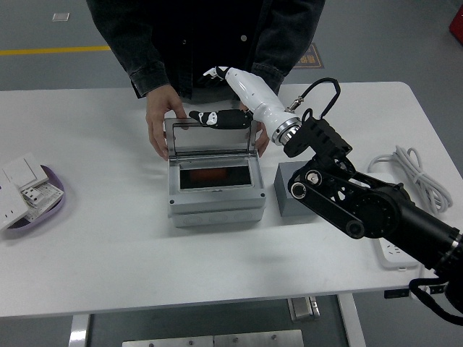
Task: Pick up the cylinder from the cube,place it in the box,flap close box
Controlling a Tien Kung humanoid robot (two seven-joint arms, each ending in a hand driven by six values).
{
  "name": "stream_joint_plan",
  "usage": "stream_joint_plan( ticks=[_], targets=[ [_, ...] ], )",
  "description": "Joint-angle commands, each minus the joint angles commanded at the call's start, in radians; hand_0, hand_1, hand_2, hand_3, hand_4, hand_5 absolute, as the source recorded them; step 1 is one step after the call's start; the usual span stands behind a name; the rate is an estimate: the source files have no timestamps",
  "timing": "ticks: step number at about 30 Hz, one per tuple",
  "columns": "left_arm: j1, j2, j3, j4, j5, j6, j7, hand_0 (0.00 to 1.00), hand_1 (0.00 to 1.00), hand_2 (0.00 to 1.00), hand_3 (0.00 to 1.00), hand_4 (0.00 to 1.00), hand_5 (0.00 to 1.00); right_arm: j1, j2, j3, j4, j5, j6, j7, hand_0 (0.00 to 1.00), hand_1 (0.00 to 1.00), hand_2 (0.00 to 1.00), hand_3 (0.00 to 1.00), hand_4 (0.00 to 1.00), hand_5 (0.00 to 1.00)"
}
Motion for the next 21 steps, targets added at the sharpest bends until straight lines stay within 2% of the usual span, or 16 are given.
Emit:
stream_joint_plan(
  ticks=[4, 10, 16, 21],
  targets=[
    [0.001, -0.001, -0.001, 0.0, 0.002, 0.0, 0.001, 0.576, 0.602, 0.594, 0.619, 0.641, 0.172, -0.004, -0.001, -0.031, -0.032, 0.004, -0.001, 0.002, 0.801, 0.664, 0.665, 0.667, 0.844, 0.445],
    [-0.001, -0.003, -0.001, 0.0, 0.003, 0.0, 0.0, 0.576, 0.603, 0.594, 0.62, 0.642, 0.173, -0.022, -0.003, -0.065, -0.029, -0.001, -0.002, 0.001, 0.798, 0.665, 0.661, 0.662, 0.837, 0.445],
    [0.0, -0.003, -0.004, 0.0, 0.005, 0.0, -0.001, 0.576, 0.603, 0.594, 0.619, 0.642, 0.172, -0.055, -0.036, -0.075, 0.065, -0.042, -0.002, -0.016, 0.789, 0.662, 0.66, 0.662, 0.828, 0.444],
    [0.002, -0.003, 0.005, 0.0, -0.005, 0.002, -0.006, 0.576, 0.603, 0.594, 0.619, 0.643, 0.173, -0.099, -0.077, -0.084, 0.168, -0.078, 0.003, -0.038, 0.789, 0.66, 0.659, 0.664, 0.825, 0.448]
  ],
)
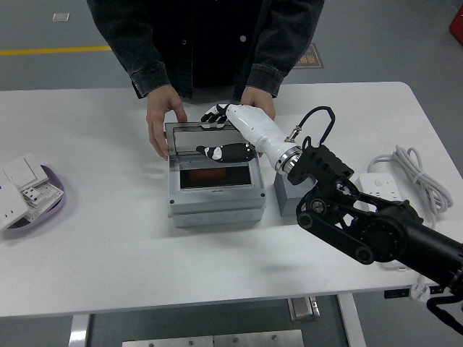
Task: Pick up the cylinder from the cube,place it in the box,flap close box
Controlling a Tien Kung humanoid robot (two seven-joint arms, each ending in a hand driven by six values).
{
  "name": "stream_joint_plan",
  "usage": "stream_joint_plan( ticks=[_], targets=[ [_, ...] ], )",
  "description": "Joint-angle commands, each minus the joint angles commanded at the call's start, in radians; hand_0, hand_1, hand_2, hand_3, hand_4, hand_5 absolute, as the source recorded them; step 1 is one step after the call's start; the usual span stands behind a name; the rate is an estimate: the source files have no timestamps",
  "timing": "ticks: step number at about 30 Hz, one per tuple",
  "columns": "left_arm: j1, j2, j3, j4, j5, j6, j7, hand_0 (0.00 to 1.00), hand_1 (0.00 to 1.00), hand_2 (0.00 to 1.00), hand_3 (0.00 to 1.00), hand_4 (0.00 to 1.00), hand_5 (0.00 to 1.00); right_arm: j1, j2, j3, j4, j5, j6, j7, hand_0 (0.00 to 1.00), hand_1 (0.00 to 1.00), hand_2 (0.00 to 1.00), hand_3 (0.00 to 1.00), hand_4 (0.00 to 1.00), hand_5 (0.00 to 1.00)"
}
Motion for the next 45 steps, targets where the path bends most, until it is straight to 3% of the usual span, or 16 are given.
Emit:
stream_joint_plan(
  ticks=[9, 14, 15, 23, 29, 34, 39, 45],
  targets=[
    [0.006, -0.001, 0.021, 0.0, -0.023, 0.002, -0.011, 0.576, 0.603, 0.594, 0.619, 0.642, 0.173, -0.099, -0.073, -0.035, 0.166, 0.01, 0.022, -0.032, 0.77, 0.658, 0.657, 0.655, 0.785, 0.435],
    [0.007, 0.002, 0.034, 0.0, -0.037, 0.004, -0.021, 0.576, 0.603, 0.594, 0.619, 0.642, 0.173, -0.128, -0.103, -0.05, 0.177, 0.074, 0.051, -0.022, 0.77, 0.658, 0.657, 0.655, 0.785, 0.435],
    [0.008, 0.002, 0.035, 0.0, -0.038, 0.004, -0.021, 0.577, 0.603, 0.594, 0.619, 0.642, 0.173, -0.133, -0.107, -0.05, 0.179, 0.08, 0.053, -0.019, 0.743, 0.658, 0.657, 0.659, 0.746, 0.433],
    [0.01, 0.003, 0.039, 0.0, -0.042, 0.004, -0.023, 0.576, 0.603, 0.594, 0.618, 0.642, 0.173, -0.158, -0.124, -0.017, 0.182, 0.117, 0.049, 0.005, 0.735, 0.655, 0.663, 0.662, 0.722, 0.424],
    [0.009, 0.003, 0.03, 0.0, -0.034, 0.003, -0.019, 0.576, 0.604, 0.594, 0.618, 0.641, 0.174, -0.203, -0.137, 0.099, 0.231, 0.097, 0.042, 0.028, 0.734, 0.654, 0.663, 0.662, 0.696, 0.409],
    [0.016, 0.002, 0.019, 0.0, -0.028, 0.004, -0.012, 0.576, 0.603, 0.594, 0.618, 0.64, 0.172, -0.301, -0.126, 0.245, 0.27, 0.14, 0.037, 0.077, 0.729, 0.646, 0.662, 0.661, 0.674, 0.395],
    [0.021, -0.005, 0.014, 0.0, -0.032, 0.006, -0.009, 0.576, 0.603, 0.593, 0.617, 0.639, 0.172, -0.4, -0.094, 0.393, 0.206, 0.276, 0.037, 0.178, 0.713, 0.641, 0.659, 0.658, 0.702, 0.413],
    [0.025, -0.013, -0.001, 0.0, -0.036, 0.009, -0.005, 0.575, 0.603, 0.593, 0.617, 0.638, 0.172, -0.487, -0.036, 0.548, 0.095, 0.483, 0.076, 0.327, 0.707, 0.635, 0.662, 0.655, 0.697, 0.379]
  ],
)
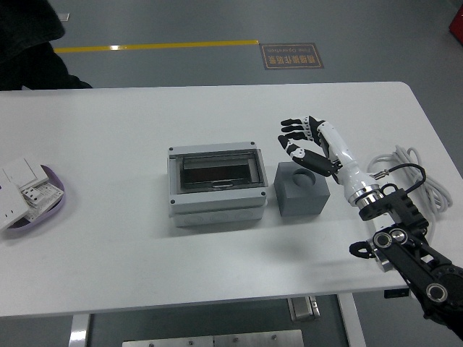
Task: Pick up the cylinder from the cube,place it in the box,flap close box
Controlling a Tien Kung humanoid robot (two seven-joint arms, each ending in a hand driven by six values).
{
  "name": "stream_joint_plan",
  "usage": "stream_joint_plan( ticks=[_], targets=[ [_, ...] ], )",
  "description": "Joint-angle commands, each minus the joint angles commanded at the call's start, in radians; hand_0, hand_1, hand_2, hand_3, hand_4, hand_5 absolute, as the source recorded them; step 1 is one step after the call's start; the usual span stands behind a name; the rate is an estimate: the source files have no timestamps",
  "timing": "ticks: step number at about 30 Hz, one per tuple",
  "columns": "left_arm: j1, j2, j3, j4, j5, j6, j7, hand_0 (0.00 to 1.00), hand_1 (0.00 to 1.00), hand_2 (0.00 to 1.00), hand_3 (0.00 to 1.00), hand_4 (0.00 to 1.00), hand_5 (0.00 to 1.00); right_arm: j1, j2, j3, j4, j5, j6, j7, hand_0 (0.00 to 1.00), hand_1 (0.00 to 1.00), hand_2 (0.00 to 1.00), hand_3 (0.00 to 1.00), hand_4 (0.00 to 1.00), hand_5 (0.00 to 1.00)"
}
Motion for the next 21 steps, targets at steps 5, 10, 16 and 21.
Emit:
stream_joint_plan(
  ticks=[5, 10, 16, 21],
  targets=[
    [-0.004, 0.008, -0.032, 0.0, 0.03, 0.0, 0.007, 0.575, 0.603, 0.593, 0.617, 0.638, 0.172, -0.019, 0.036, 0.109, -0.039, 0.122, 0.013, 0.09, 0.707, 0.635, 0.662, 0.655, 0.697, 0.379],
    [-0.009, 0.018, -0.032, 0.0, 0.033, -0.001, 0.005, 0.575, 0.602, 0.593, 0.617, 0.638, 0.172, -0.021, 0.043, 0.14, -0.056, 0.157, 0.008, 0.101, 0.723, 0.64, 0.618, 0.66, 0.736, 0.286],
    [-0.016, 0.02, -0.03, 0.0, 0.042, -0.005, 0.004, 0.575, 0.603, 0.593, 0.618, 0.637, 0.172, -0.021, 0.043, 0.147, -0.052, 0.147, -0.017, 0.09, 0.64, 0.626, 0.606, 0.676, 0.782, 0.17],
    [-0.024, 0.033, -0.021, 0.0, 0.039, -0.006, -0.002, 0.575, 0.603, 0.593, 0.618, 0.637, 0.171, -0.028, 0.035, 0.163, -0.032, 0.126, -0.018, 0.084, 0.604, 0.625, 0.623, 0.681, 0.73, 0.102]
  ],
)
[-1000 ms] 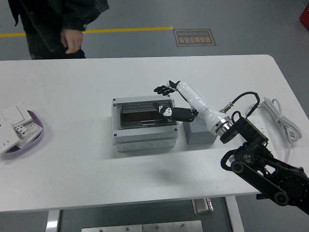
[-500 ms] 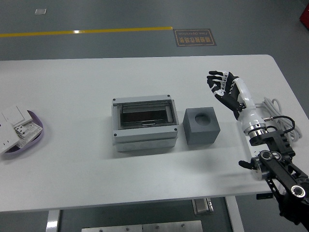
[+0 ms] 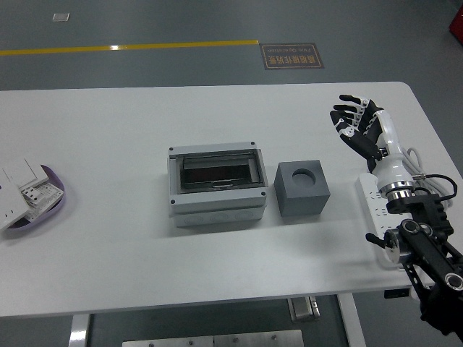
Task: Pick up the cylinder from the cube,place it in the box,flap close box
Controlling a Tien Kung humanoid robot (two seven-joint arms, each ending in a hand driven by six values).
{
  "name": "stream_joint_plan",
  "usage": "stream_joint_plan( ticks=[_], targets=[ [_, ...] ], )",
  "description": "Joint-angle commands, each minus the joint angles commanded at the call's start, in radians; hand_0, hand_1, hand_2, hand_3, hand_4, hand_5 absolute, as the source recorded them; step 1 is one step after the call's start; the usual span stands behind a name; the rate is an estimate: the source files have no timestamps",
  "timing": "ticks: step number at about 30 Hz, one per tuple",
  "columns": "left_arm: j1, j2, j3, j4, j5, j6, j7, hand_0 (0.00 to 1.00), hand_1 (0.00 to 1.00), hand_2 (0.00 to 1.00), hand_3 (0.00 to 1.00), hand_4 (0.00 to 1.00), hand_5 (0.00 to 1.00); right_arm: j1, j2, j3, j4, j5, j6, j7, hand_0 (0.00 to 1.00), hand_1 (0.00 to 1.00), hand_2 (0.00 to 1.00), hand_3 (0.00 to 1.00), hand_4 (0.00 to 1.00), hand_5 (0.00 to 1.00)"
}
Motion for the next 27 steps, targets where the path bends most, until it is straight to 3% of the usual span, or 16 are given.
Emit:
stream_joint_plan(
  ticks=[9, 27],
  targets=[
    [-0.008, 0.011, 0.017, 0.0, -0.013, -0.001, -0.012, 0.575, 0.603, 0.592, 0.618, 0.637, 0.175, -0.006, -0.007, 0.029, 0.008, -0.005, -0.003, -0.007, 0.553, 0.627, 0.629, 0.67, 0.66, 0.029],
    [-0.009, 0.006, 0.013, 0.0, -0.019, 0.001, -0.01, 0.576, 0.603, 0.593, 0.619, 0.636, 0.173, -0.015, 0.002, 0.047, 0.01, 0.009, -0.009, -0.011, 0.521, 0.614, 0.625, 0.659, 0.653, 0.033]
  ],
)
